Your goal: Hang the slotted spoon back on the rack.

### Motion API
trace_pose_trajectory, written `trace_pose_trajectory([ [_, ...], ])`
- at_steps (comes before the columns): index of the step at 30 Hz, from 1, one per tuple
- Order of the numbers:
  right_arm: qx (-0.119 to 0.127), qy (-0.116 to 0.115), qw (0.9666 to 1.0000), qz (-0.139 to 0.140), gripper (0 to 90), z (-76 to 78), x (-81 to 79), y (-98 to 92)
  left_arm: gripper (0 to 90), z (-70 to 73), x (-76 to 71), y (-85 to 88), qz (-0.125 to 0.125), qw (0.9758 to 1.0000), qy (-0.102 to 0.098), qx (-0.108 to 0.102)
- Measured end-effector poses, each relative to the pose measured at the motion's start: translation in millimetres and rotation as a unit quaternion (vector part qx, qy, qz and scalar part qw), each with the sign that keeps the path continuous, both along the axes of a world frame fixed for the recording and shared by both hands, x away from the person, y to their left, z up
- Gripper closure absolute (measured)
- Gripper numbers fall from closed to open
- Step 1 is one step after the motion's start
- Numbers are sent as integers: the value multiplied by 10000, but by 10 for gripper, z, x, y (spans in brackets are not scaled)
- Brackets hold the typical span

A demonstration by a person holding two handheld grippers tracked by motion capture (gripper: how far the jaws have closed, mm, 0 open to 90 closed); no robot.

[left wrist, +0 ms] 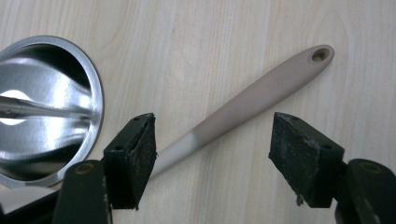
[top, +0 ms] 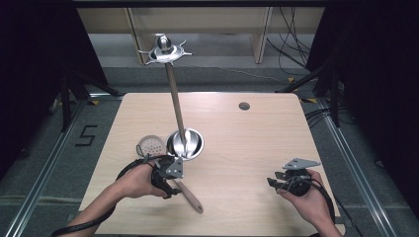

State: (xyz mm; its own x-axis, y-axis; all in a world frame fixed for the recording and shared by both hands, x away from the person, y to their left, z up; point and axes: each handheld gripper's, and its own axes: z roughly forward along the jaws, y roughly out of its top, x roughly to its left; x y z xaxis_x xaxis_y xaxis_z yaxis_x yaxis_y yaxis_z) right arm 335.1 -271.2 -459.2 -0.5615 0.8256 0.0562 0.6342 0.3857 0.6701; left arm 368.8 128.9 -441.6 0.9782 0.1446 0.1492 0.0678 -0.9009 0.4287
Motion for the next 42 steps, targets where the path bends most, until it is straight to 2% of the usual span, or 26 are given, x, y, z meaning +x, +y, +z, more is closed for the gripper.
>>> trace_pose_trajectory([
  [2,47,68,10000,-42,589,12,0,-7,317,-20,41,-22,-301,9989,-18,349],
  [4,79,15,10000,-37,588,1,12,-23,352,-29,94,-61,-704,9945,6,776],
  [5,138,91,9998,-71,588,5,11,-21,358,-42,96,-78,-714,9943,87,791],
  [6,162,94,9998,-60,587,2,14,-22,360,-35,119,-103,-878,9915,83,958],
  [7,166,89,9998,-37,587,-2,17,-23,356,-46,120,-130,-920,9907,171,983],
  [10,123,67,9999,69,586,-26,32,-52,351,-71,127,-204,-1229,9829,278,1340],
  [11,181,90,9998,29,586,-27,31,-50,350,-93,112,-220,-1211,9838,327,1277],
  [12,121,31,9999,87,586,-35,42,-66,348,-92,118,-238,-1360,9804,298,1397],
  [13,99,9,9999,97,586,-31,45,-72,348,-107,103,-243,-1344,9815,345,1323],
  [14,128,69,9999,35,586,-17,35,-64,347,-92,118,-254,-1568,9753,259,1534],
  [15,112,63,9999,11,586,-12,26,-63,345,-118,97,-254,-1535,9772,297,1438],
  [16,86,8,9999,82,586,-17,26,-73,346,-125,103,-259,-1636,9743,232,1528],
  [17,68,-64,9998,148,586,-32,22,-84,353,-158,92,-256,-1515,9780,239,1411],
  [18,58,6,9999,86,585,-21,-4,-82,361,-179,108,-253,-1496,9779,173,1447],
  [19,63,26,10000,40,584,0,-30,-85,365,-167,146,-255,-1637,9724,78,1663],
  [20,50,-17,10000,30,584,6,-39,-87,367,-186,167,-247,-1564,9744,49,1617],
  [22,63,7,10000,-73,584,14,-67,-83,374,-213,226,-229,-1522,9749,28,1627],
  [29,102,77,9999,-59,584,6,-47,-81,448,-307,374,-216,-1522,9734,96,1711],
  [30,102,77,9999,-59,584,6,-47,-81,448,-302,402,-224,-1630,9690,85,1855],
  [31,102,75,9999,-54,584,6,-47,-83,463,-308,416,-228,-1628,9680,99,1906],
  [34,113,63,9999,-37,584,6,-46,-83,500,-342,458,-231,-1593,9680,155,1931],
  [36,36,37,10000,21,584,1,-43,-82,521,-337,492,-242,-1682,9651,127,2005],
  [37,101,70,9999,-18,584,8,-52,-65,545,-352,489,-241,-1606,9682,171,1908],
  [40,74,77,9999,-13,583,7,-50,-66,580,-365,501,-249,-1682,9664,237,1928],
  [41,74,77,9999,-13,583,7,-50,-66,580,-355,513,-256,-1795,9622,202,2036],
  [42,69,57,10000,-2,583,2,-46,-71,595,-354,511,-261,-1799,9620,195,2046],
])
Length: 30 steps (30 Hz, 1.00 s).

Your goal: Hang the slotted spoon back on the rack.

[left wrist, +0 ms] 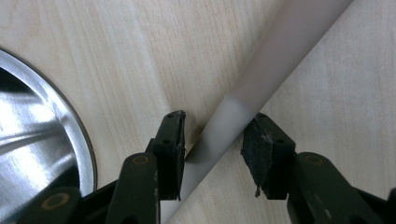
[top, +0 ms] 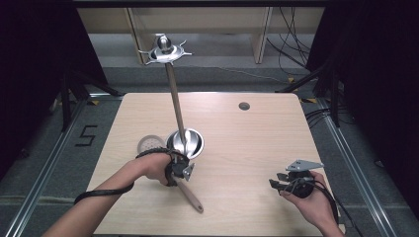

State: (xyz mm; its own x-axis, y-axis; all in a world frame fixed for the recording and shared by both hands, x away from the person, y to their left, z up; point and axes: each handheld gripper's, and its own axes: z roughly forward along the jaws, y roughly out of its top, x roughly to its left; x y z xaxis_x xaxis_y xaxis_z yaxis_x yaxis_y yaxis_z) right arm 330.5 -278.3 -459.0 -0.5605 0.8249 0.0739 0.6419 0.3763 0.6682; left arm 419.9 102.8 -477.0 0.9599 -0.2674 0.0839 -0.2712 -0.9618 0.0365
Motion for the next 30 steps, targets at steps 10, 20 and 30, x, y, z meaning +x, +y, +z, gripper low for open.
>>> trace_pose_trajectory([
  [10,-35,-42,10000,41,581,-13,8,-4,698,21,-123,-147,-244,9990,-251,266],
  [20,-77,-24,10000,41,581,-11,11,-6,761,295,-221,30,854,9920,-304,-875],
  [30,-88,-44,10000,14,581,-8,9,2,762,686,-387,378,2041,9446,-185,-2564],
])
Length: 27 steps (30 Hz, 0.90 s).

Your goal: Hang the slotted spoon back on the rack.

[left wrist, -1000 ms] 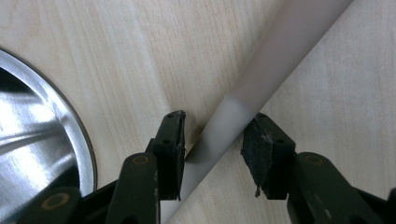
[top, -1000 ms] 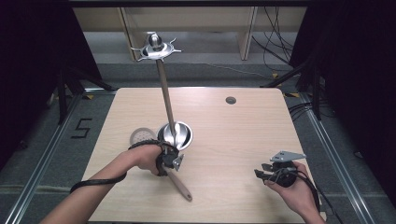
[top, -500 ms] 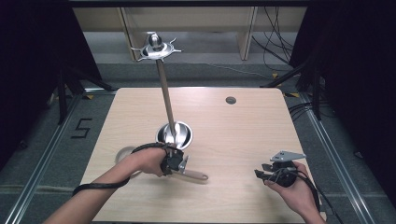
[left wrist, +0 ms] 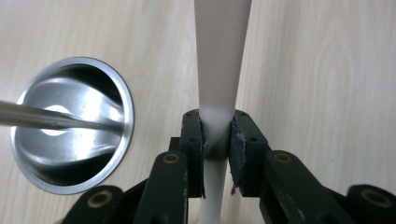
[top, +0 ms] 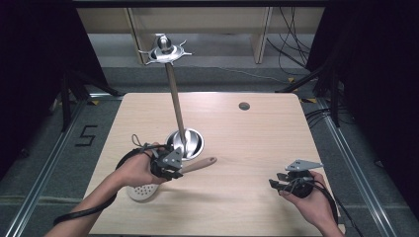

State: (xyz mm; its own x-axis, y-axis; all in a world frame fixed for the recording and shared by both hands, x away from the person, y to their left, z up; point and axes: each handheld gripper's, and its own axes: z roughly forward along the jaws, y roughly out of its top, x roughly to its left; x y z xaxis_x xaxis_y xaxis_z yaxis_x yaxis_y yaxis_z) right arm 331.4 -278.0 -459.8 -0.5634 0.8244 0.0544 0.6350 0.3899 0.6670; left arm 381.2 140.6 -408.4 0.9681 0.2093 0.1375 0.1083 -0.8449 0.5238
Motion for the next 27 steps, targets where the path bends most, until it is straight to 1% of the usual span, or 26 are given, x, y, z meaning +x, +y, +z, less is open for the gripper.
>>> trace_pose_trajectory([
  [1,16,-16,10000,8,581,-4,2,-1,762,17,-15,31,102,9997,34,-219],
  [2,26,-12,10000,0,581,-4,1,1,763,38,-27,68,163,9992,46,-363],
  [3,1,-4,10000,2,581,0,0,0,762,68,-44,108,275,9986,26,-450],
  [4,-2,2,10000,5,581,1,0,0,763,78,-69,137,467,9965,78,-683],
  [6,-5,11,10000,-3,581,3,0,-3,762,127,-94,215,689,9939,100,-855],
  [7,8,-1,10000,-8,581,1,0,-2,762,140,-124,239,911,9904,110,-1031],
  [8,8,-1,10000,-8,581,1,0,-2,762,159,-139,274,1036,9883,87,-1120],
  [9,-4,6,10000,-2,581,3,0,-3,762,171,-179,303,1286,9821,113,-1369],
  [10,-6,-1,10000,5,580,4,0,-3,762,179,-214,318,1492,9762,138,-1568],
  [11,-4,-3,10000,4,581,4,0,-2,762,191,-227,344,1611,9743,95,-1573],
  [12,-3,2,10000,1,581,4,0,-2,762,206,-257,368,1759,9703,60,-1656],
  [13,6,5,10000,-1,580,4,-1,0,762,211,-286,386,1902,9652,29,-1793],
  [14,32,0,10000,-3,580,3,-1,2,763,225,-320,404,1996,9616,33,-1882],
  [15,30,-1,10000,-2,580,4,-1,2,763,234,-344,422,2060,9581,-27,-1989],
  [16,34,-7,10000,-2,580,3,-1,3,762,243,-368,442,2145,9544,-20,-2074],
  [17,33,-6,10000,-3,579,4,-1,3,763,255,-391,454,2281,9495,-25,-2155],
  [18,47,12,10000,-19,579,6,-3,5,763,271,-410,471,2364,9465,-90,-2194],
  [19,69,48,10000,-49,579,11,-6,9,763,281,-434,472,2503,9399,-68,-2320],
  [20,55,73,9999,-62,579,15,-8,10,762,299,-452,489,2578,9378,-81,-2324],
  [21,72,64,9999,-59,579,12,-7,11,762,318,-465,500,2618,9352,-153,-2378],
  [22,42,9,10000,-17,579,5,-2,5,763,333,-483,509,2700,9309,-208,-2451],
  [23,74,72,9999,-61,579,14,-8,12,763,352,-493,519,2729,9284,-234,-2511],
  [24,41,6,10000,-18,578,5,-2,5,763,375,-503,531,2752,9268,-300,-2536],
  [25,74,72,9999,-61,578,14,-8,12,763,397,-511,540,2802,9243,-357,-2568],
  [26,73,65,9999,-62,578,14,-8,11,763,419,-517,546,2865,9211,-377,-2608],
  [27,55,75,9999,-65,578,17,-9,10,763,442,-522,556,2902,9190,-424,-2636],
])
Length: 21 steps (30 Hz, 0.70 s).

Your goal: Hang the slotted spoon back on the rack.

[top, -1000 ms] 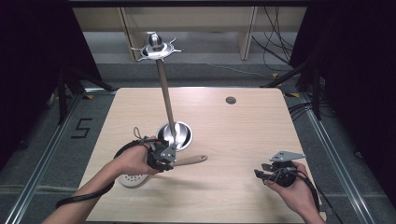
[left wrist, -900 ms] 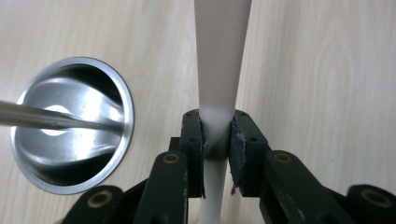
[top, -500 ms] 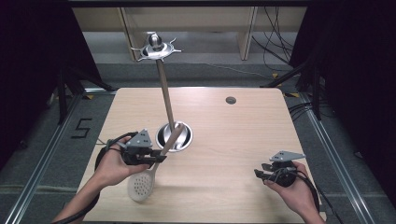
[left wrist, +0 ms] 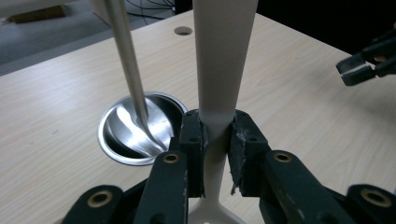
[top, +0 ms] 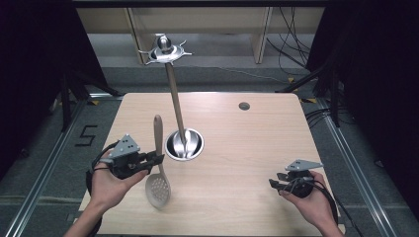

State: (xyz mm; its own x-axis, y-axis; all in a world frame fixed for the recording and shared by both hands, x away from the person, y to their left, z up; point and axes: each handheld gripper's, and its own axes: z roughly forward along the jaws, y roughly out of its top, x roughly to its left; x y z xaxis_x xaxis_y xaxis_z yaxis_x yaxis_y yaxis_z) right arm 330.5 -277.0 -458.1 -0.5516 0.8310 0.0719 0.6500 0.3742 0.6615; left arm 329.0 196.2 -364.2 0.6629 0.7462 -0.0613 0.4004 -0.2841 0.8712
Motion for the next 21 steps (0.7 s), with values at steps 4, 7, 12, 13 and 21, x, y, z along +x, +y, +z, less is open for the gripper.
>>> trace_pose_trajectory([
  [4,-12,-5,10000,3,578,-1,2,-2,763,71,4,29,213,9996,-163,10],
  [7,-14,-7,10000,2,578,0,1,-3,763,100,15,37,410,9989,-181,-166],
  [12,-4,-4,10000,-6,578,0,2,-4,763,155,71,60,616,9972,-341,-266],
  [13,4,0,10000,-9,578,-1,3,-5,763,170,80,61,680,9967,-360,-258],
  [21,8,-3,10000,-10,577,-1,4,-5,763,320,185,49,911,9947,-417,-221],
])
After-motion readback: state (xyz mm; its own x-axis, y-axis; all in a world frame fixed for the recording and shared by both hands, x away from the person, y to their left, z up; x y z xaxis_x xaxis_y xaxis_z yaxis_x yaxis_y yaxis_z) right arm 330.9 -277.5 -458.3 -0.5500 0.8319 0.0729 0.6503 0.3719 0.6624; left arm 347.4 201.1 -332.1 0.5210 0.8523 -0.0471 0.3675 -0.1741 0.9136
